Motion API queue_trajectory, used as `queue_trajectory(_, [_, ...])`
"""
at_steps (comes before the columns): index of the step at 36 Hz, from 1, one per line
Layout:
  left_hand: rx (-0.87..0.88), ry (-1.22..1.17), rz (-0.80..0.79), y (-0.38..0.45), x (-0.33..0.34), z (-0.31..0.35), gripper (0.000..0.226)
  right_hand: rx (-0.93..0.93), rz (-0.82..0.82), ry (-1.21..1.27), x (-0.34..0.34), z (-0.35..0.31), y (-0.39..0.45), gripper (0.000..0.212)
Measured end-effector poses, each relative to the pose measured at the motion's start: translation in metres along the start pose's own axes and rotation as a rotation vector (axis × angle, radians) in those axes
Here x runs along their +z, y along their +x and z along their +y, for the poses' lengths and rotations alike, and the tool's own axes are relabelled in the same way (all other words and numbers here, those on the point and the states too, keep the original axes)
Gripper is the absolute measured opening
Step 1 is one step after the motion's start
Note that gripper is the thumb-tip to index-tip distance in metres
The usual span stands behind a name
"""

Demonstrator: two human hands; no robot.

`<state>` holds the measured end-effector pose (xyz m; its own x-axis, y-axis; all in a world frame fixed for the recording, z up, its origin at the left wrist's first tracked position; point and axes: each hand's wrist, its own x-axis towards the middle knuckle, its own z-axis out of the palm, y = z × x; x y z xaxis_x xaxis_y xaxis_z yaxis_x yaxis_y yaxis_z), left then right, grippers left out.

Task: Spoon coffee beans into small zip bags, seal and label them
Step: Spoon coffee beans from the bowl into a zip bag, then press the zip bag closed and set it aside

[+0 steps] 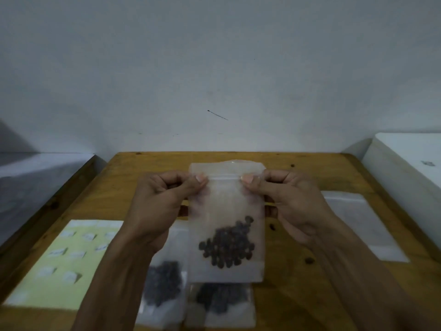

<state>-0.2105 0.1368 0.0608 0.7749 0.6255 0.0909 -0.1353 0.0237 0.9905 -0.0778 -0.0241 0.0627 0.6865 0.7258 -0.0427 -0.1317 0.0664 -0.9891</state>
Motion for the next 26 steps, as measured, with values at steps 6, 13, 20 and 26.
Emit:
queue_trajectory(6, [-0.174, 0.190, -0.033, -0.011, -0.010, -0.016, 0.035, 0.145, 0.033, -0.045, -0.001, 0.028, -0.012, 0.012])
queue_trajectory(13, [-0.180, 0.712, 0.082, -0.010, -0.016, -0.057, 0.021, 0.166, 0.152, -0.512, 0.005, 0.067, -0.012, 0.012])
queue_trajectory(20, [-0.118, 1.012, 0.135, -0.003, -0.011, -0.063, 0.035, 0.048, 0.226, -0.929, 0.013, 0.079, -0.006, 0.019])
queue_trajectory(26, [-0.042, 1.073, 0.153, 0.003, 0.000, -0.062, 0.053, 0.017, 0.236, -1.052, 0.011, 0.082, -0.002, 0.038])
